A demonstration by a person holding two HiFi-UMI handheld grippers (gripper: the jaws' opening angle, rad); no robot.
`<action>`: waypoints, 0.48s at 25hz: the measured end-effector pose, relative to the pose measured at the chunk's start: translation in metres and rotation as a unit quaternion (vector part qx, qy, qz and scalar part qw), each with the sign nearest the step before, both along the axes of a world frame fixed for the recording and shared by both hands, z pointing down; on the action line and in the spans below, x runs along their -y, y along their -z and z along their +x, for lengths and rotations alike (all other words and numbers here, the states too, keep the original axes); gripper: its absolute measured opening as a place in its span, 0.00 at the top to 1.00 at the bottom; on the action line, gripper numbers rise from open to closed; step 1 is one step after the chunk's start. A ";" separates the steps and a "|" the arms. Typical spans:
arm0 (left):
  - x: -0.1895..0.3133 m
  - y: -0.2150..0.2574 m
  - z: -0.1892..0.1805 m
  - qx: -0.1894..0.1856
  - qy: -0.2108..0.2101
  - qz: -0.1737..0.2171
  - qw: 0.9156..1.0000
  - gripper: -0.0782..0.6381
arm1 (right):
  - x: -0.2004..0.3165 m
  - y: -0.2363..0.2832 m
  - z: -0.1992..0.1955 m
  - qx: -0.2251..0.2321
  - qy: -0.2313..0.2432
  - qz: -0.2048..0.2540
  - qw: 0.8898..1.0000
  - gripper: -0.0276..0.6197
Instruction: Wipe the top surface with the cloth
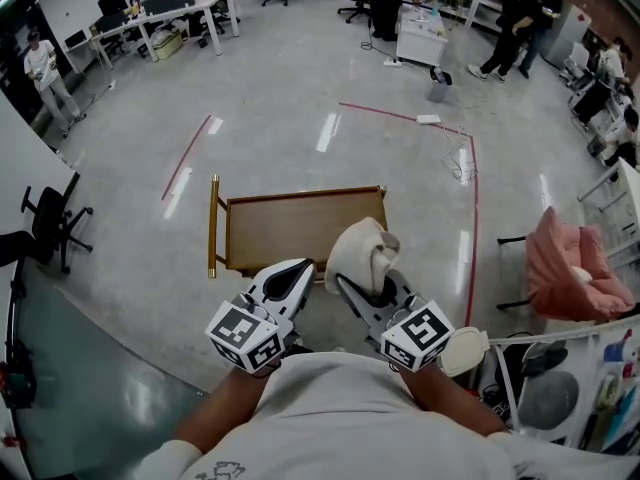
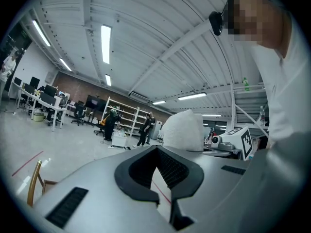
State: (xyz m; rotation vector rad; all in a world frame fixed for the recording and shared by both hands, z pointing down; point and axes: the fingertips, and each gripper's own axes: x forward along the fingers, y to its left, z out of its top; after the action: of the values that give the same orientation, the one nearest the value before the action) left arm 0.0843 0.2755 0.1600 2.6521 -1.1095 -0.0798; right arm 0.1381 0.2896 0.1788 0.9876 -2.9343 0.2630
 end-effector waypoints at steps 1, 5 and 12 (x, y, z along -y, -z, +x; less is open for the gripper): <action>-0.001 0.000 0.003 0.001 -0.001 0.000 1.000 0.88 | 0.000 0.000 0.002 0.000 0.000 0.001 1.000 0.82; -0.002 0.002 0.009 0.001 -0.006 0.002 1.000 0.88 | -0.001 0.003 0.008 0.001 -0.003 0.003 1.000 0.82; -0.005 0.004 0.011 0.003 -0.009 0.009 1.000 0.88 | -0.003 0.005 0.012 0.016 -0.010 -0.003 1.000 0.82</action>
State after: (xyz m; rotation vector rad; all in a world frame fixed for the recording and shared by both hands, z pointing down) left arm 0.0955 0.2805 0.1559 2.6799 -1.0905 -0.0777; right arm 0.1504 0.2928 0.1740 1.0212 -2.9516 0.2922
